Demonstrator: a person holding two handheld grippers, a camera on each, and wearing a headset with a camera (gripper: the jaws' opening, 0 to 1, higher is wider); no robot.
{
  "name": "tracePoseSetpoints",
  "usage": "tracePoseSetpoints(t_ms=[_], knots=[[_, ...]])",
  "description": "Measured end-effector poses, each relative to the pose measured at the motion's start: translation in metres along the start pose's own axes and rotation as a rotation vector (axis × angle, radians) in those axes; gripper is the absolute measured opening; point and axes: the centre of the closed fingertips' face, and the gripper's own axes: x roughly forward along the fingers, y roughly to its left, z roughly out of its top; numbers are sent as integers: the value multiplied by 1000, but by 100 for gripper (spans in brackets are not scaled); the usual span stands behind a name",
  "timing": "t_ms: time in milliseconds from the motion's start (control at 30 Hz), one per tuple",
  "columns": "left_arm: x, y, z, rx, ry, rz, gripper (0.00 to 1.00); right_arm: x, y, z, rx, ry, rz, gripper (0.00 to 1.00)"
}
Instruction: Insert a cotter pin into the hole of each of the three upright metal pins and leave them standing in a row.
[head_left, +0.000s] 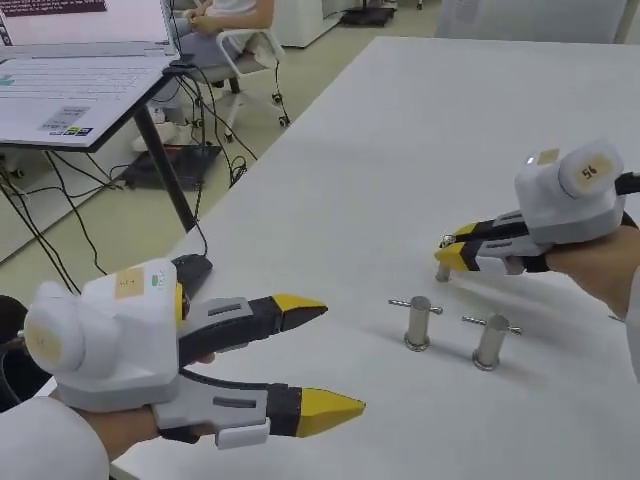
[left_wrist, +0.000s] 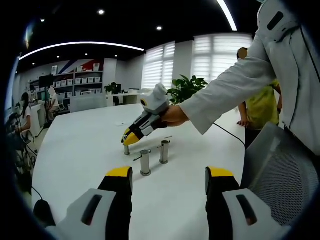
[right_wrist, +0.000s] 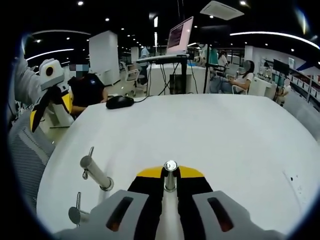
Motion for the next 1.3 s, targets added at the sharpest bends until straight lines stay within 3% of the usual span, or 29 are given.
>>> tracePoseSetpoints(t_ms=[433,933,1300], knots=[[2,-1,2,9,-4,-4,57,-17,-4,-7,11,16,-34,9],[14,-9,14,32,-21,-33,57,-63,-7,-17,56,18,-96,9],[24,-20,22,53,-32,-64,57,-101,3,-31,86,28,-144,9]])
